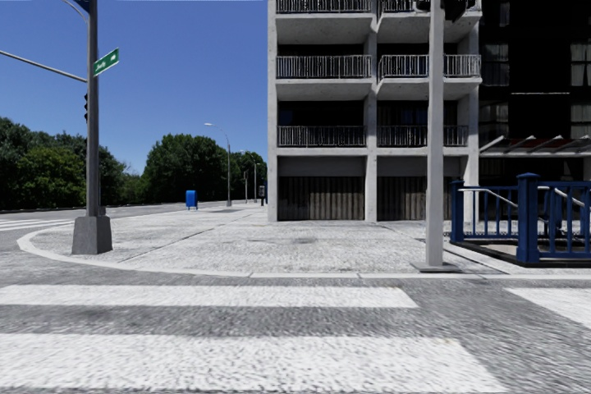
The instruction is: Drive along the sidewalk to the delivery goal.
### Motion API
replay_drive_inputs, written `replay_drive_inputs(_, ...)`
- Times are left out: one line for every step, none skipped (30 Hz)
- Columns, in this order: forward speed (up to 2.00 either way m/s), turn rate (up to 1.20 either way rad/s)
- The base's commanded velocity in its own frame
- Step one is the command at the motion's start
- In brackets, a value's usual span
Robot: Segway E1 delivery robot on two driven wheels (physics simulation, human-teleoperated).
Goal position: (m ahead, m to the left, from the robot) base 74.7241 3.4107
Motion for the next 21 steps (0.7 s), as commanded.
replay_drive_inputs(2.00,0.00)
replay_drive_inputs(2.00,0.00)
replay_drive_inputs(2.00,0.00)
replay_drive_inputs(2.00,0.00)
replay_drive_inputs(2.00,0.00)
replay_drive_inputs(2.00,0.00)
replay_drive_inputs(2.00,0.00)
replay_drive_inputs(2.00,0.00)
replay_drive_inputs(2.00,0.00)
replay_drive_inputs(2.00,0.00)
replay_drive_inputs(2.00,0.00)
replay_drive_inputs(2.00,0.00)
replay_drive_inputs(2.00,0.00)
replay_drive_inputs(2.00,0.00)
replay_drive_inputs(2.00,0.00)
replay_drive_inputs(2.00,0.00)
replay_drive_inputs(2.00,0.00)
replay_drive_inputs(2.00,0.00)
replay_drive_inputs(2.00,0.00)
replay_drive_inputs(2.00,0.00)
replay_drive_inputs(2.00,0.00)
